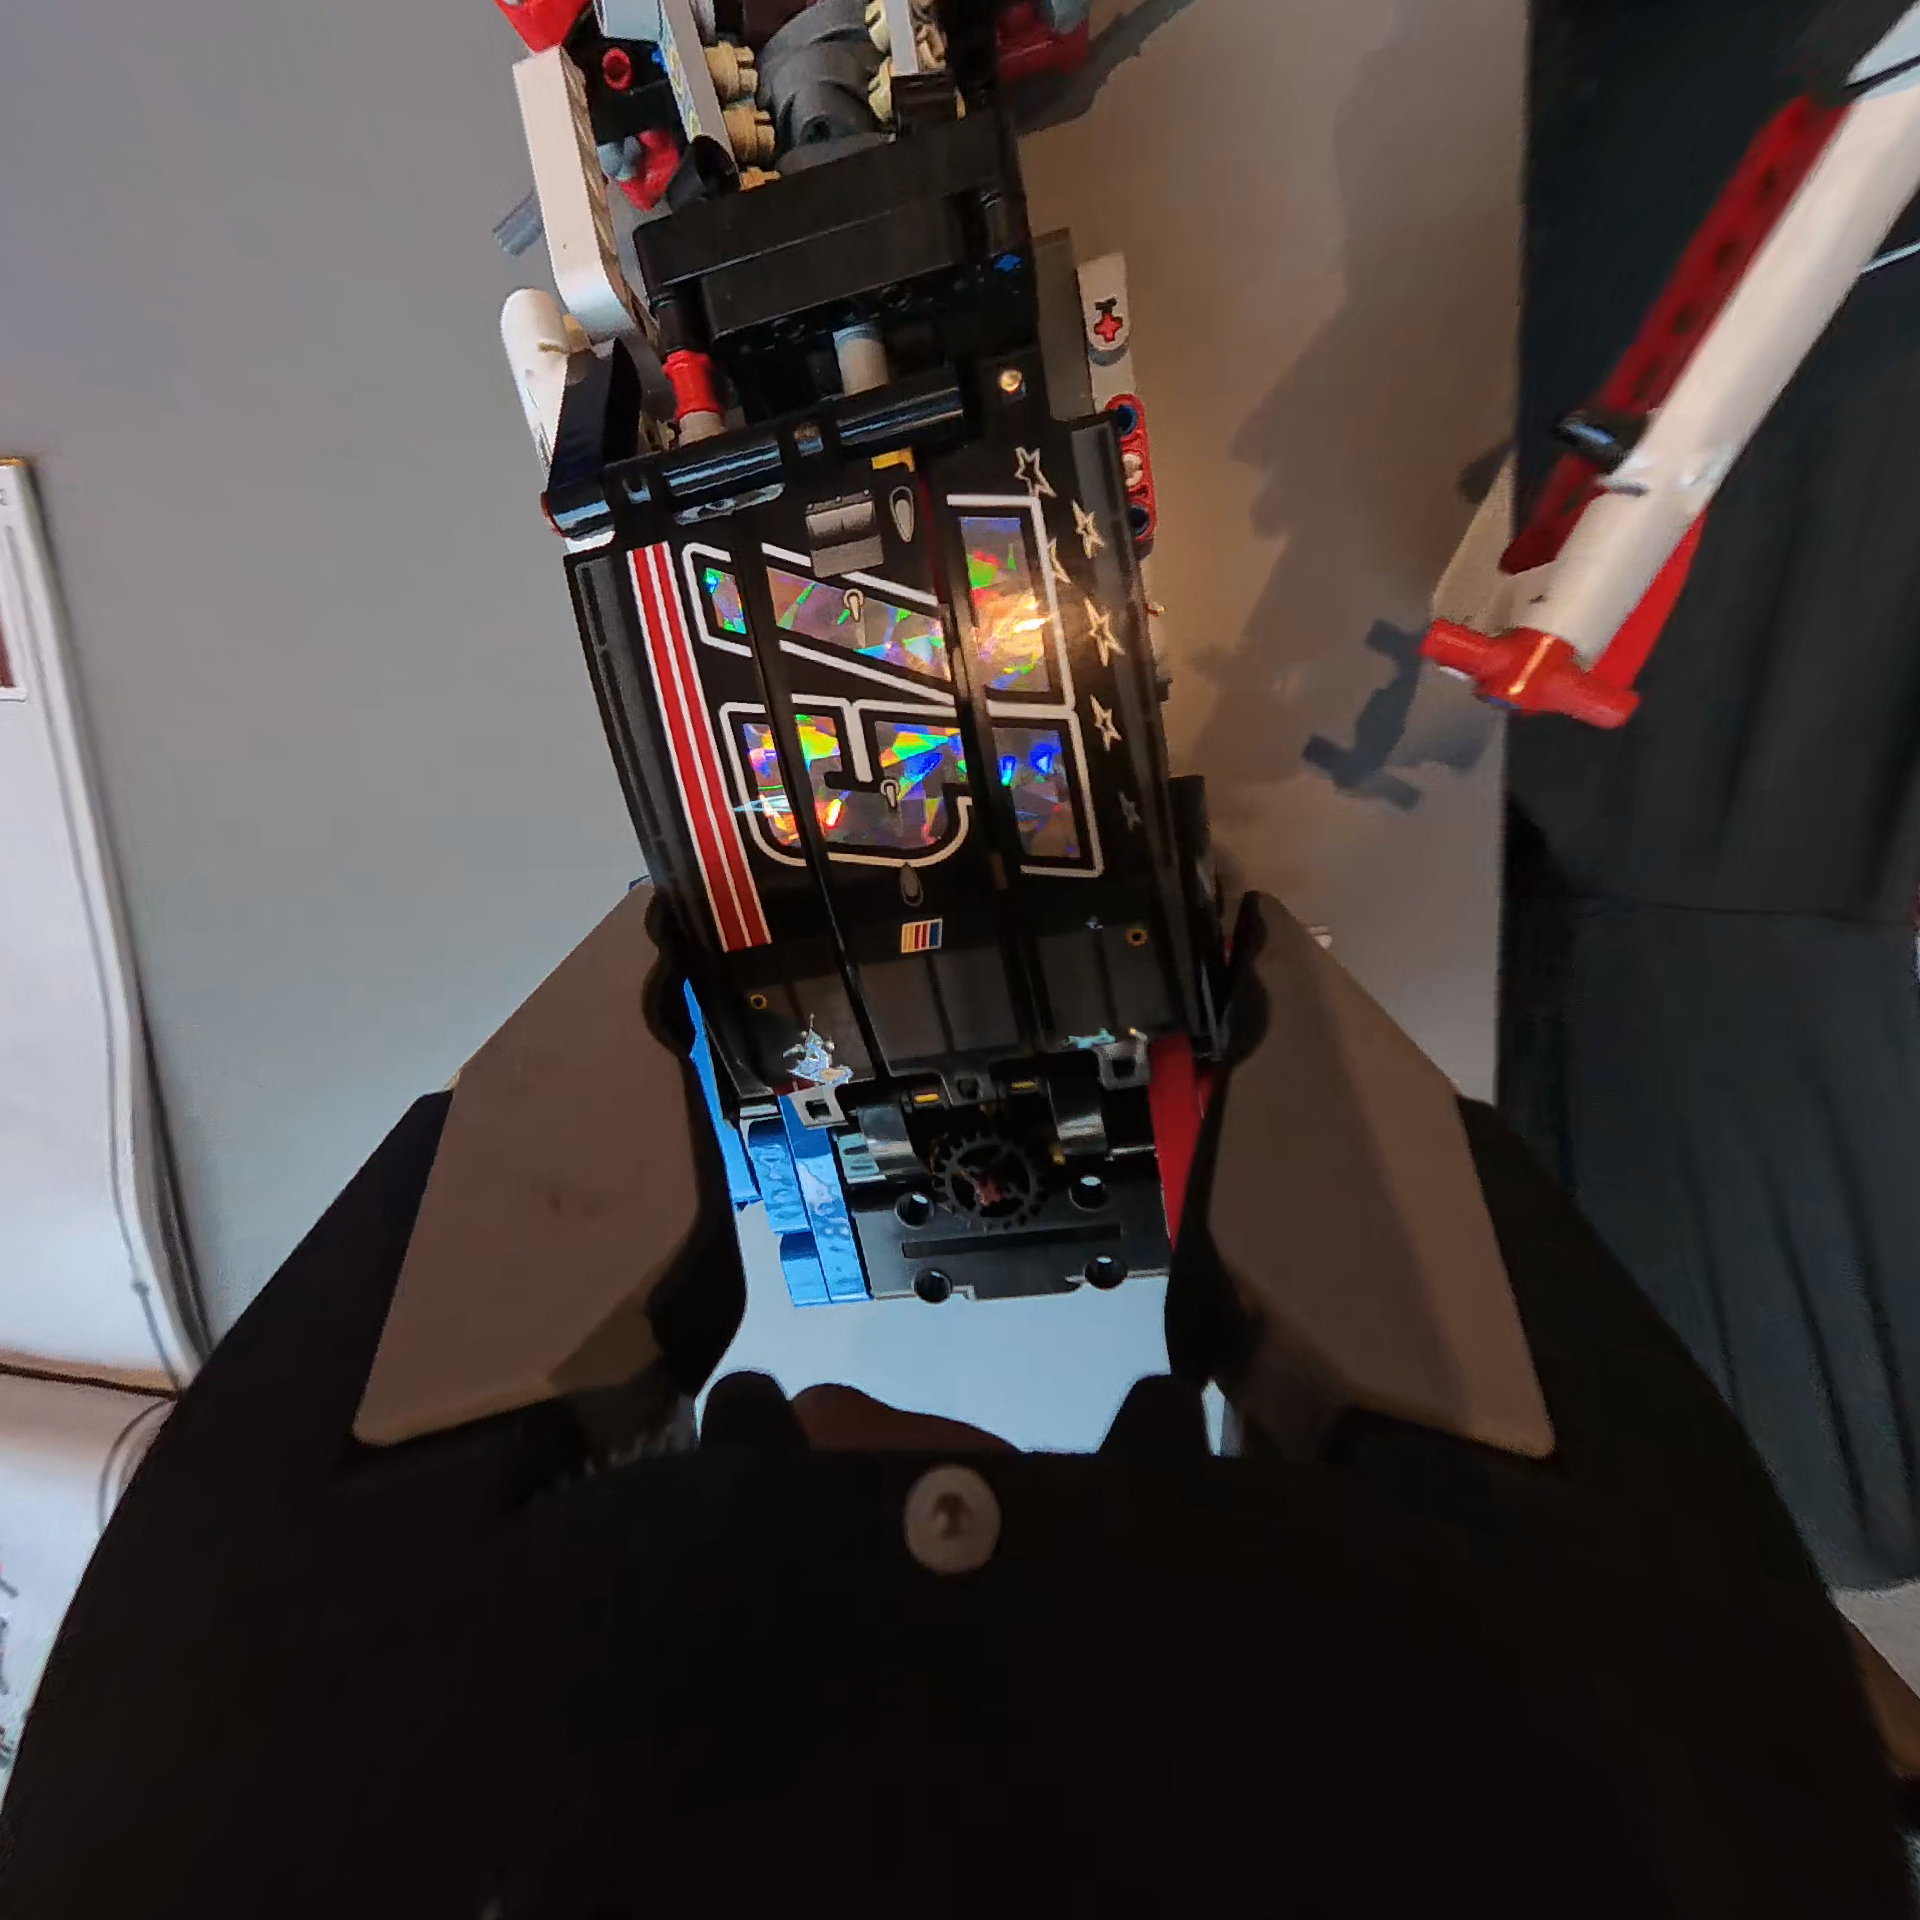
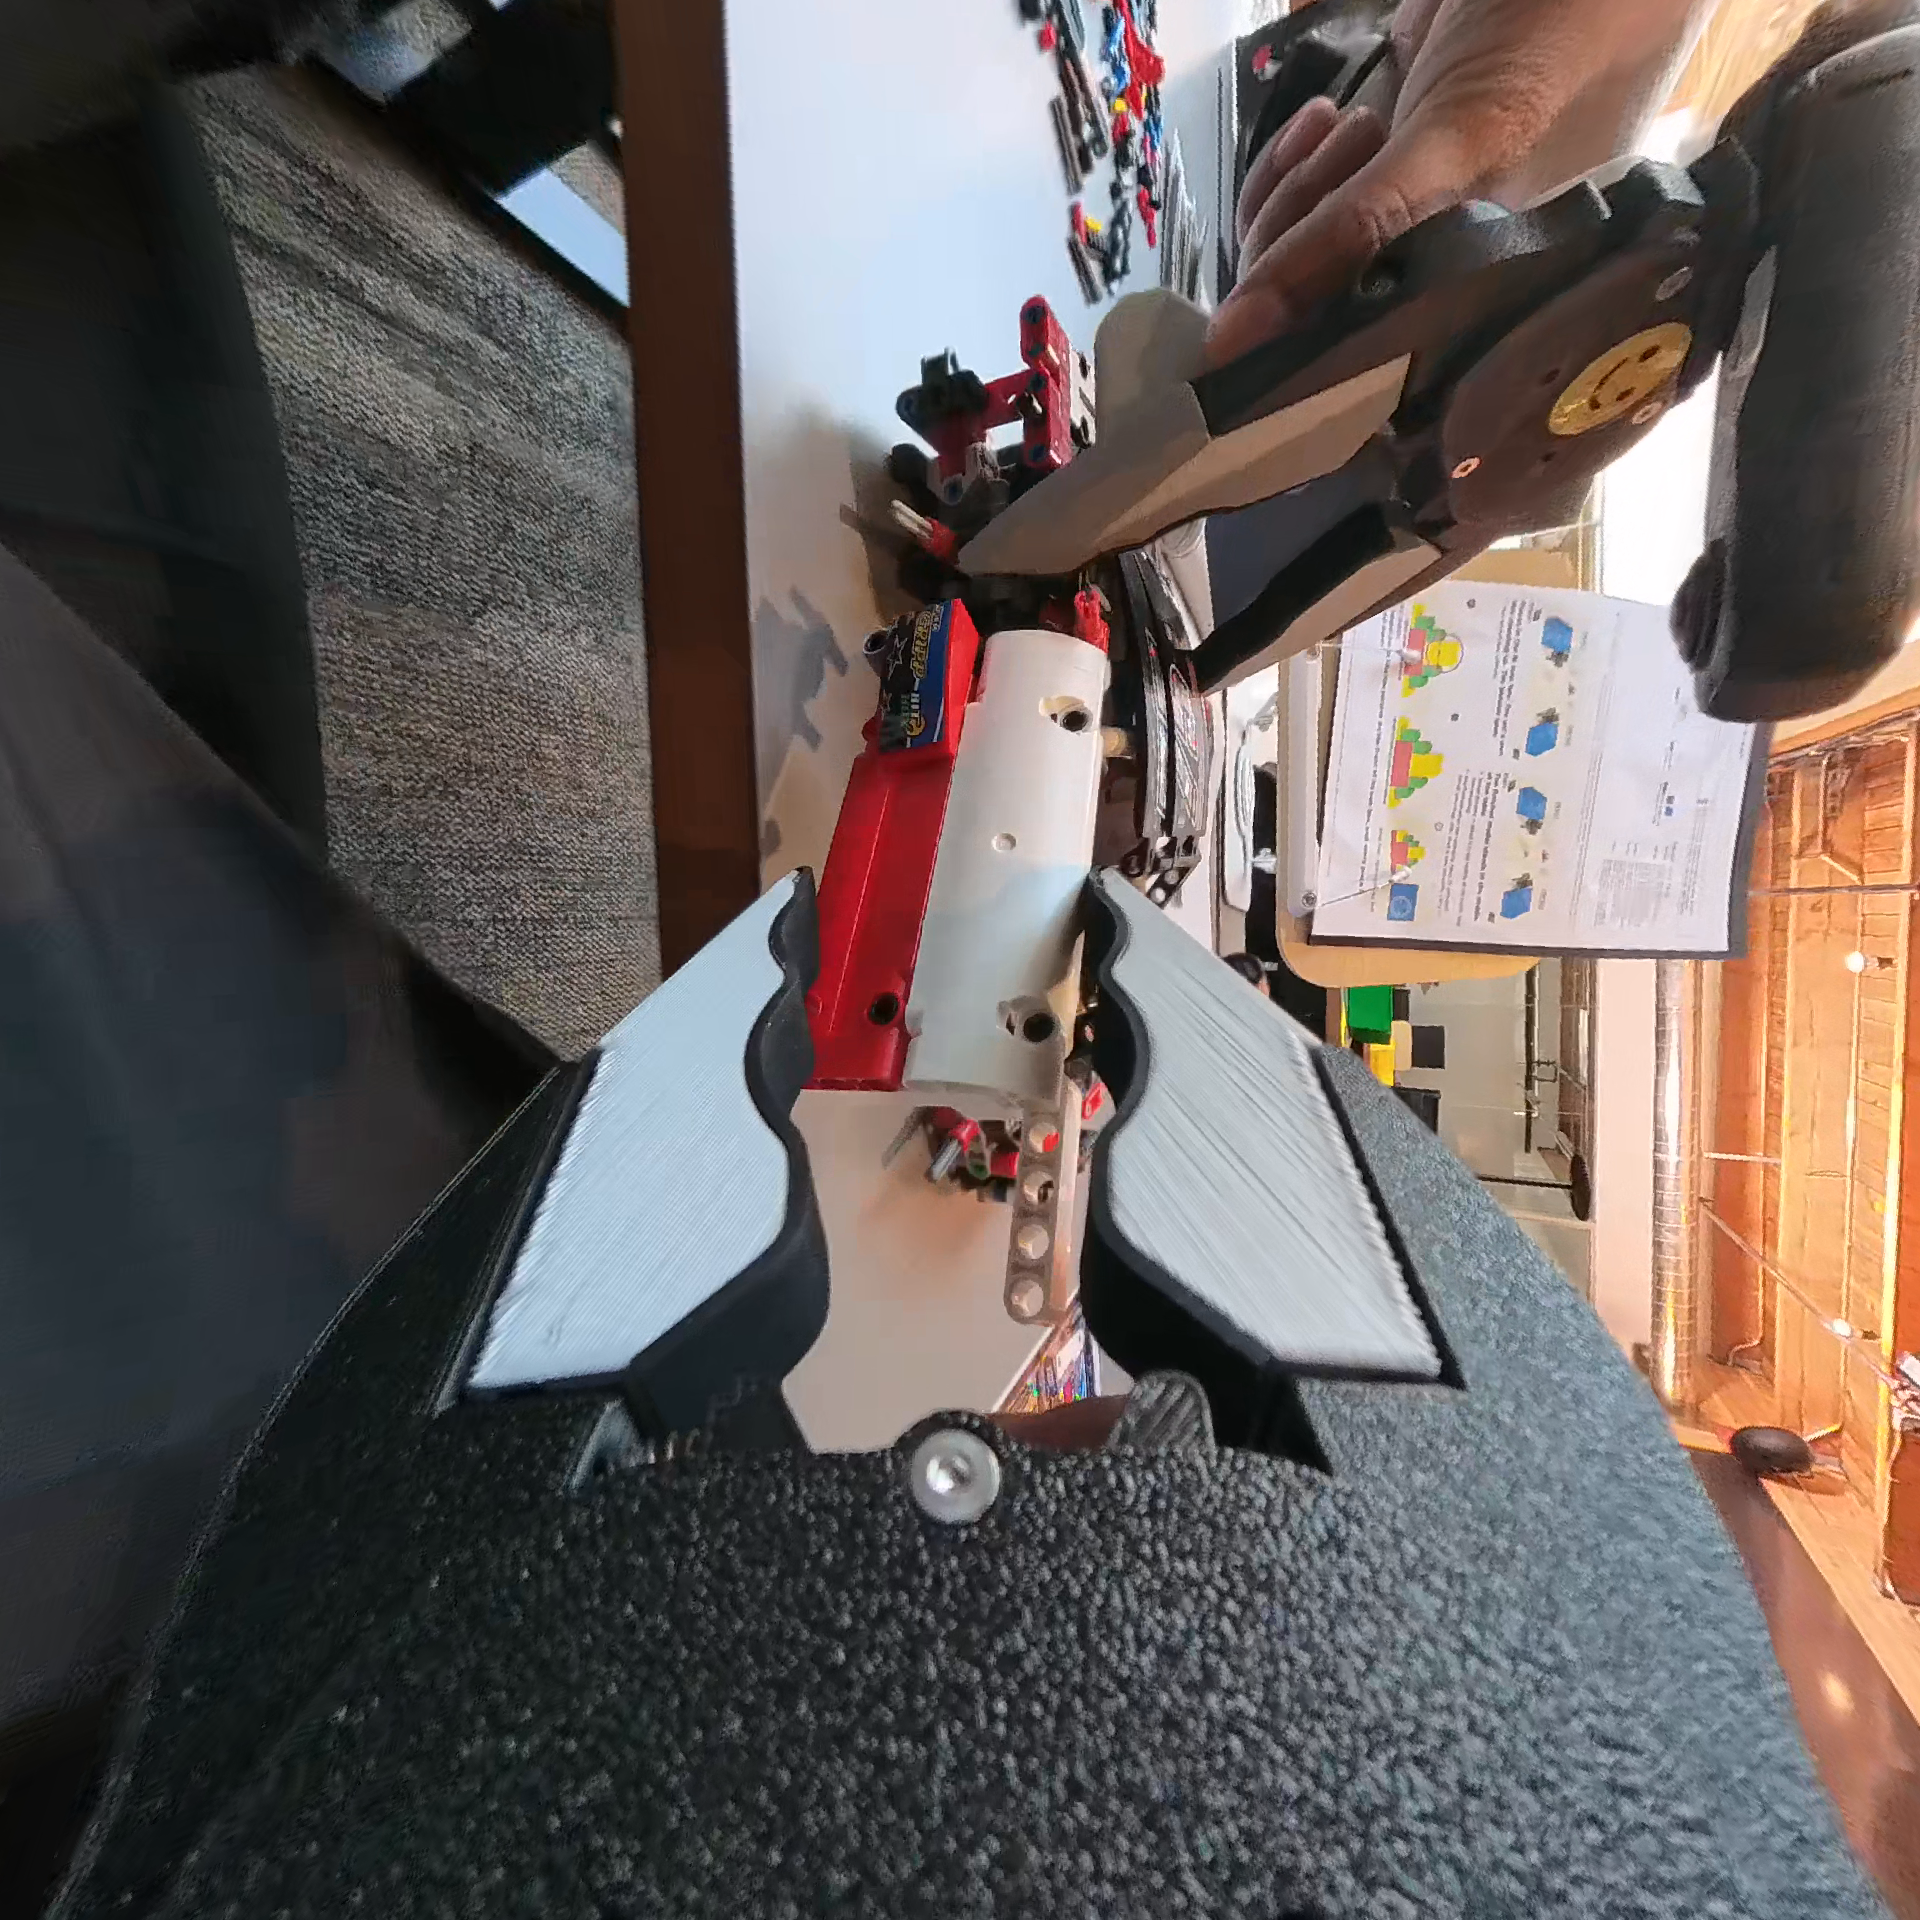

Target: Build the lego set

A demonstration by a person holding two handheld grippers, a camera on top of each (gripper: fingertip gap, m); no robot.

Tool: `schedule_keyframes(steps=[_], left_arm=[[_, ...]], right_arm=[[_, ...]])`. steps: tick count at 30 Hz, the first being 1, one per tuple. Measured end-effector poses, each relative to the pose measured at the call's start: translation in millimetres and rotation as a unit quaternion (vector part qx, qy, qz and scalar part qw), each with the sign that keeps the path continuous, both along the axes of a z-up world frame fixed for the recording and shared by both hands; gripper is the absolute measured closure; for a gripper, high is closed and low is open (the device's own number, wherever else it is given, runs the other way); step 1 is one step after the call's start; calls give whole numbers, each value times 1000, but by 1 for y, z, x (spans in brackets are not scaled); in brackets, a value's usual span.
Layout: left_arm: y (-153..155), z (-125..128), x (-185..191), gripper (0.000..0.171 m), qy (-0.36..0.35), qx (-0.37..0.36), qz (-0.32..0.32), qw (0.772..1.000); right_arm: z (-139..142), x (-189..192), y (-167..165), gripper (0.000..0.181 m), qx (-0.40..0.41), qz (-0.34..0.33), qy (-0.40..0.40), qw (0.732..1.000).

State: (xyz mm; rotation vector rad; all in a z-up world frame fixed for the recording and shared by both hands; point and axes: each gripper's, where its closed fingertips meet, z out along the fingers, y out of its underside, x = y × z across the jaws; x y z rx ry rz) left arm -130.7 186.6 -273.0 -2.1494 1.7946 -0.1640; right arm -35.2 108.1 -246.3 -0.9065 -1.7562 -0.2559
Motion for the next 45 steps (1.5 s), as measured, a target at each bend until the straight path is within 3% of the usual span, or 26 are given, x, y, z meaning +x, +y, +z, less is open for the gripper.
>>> schedule_keyframes(steps=[9,12,16,19,23,28,29,33,38,42,45], left_arm=[[-58,5,-1,69,-34,13,13,999],[-79,25,-5,66,-84,53,51,994],[-114,62,-4,83,-201,123,86,968],[-148,66,6,98,-275,66,109,953],[-174,47,27,109,-315,18,92,944],[-175,36,46,136,-381,-43,83,920],[-171,35,46,146,-393,-46,88,914],[-166,28,54,149,-441,-61,102,889],[-156,13,56,150,-411,-9,119,904],[-148,6,50,150,-366,86,122,918],[-149,4,52,150,-337,146,102,924]], right_arm=[[-2,-4,-38,129,13,-6,8,1000],[4,-4,-52,129,19,-15,19,1000],[10,-3,-67,131,19,-26,37,999],[13,-6,-77,131,24,-24,44,998],[18,-18,-91,132,17,-7,52,998],[21,-28,-93,133,-3,12,65,998],[22,-27,-90,148,-6,14,72,997],[18,-23,-79,153,-61,15,100,993],[7,-31,-81,154,-200,23,130,971],[1,-34,-78,155,-310,9,127,942],[14,-32,-79,154,-351,12,128,927]])
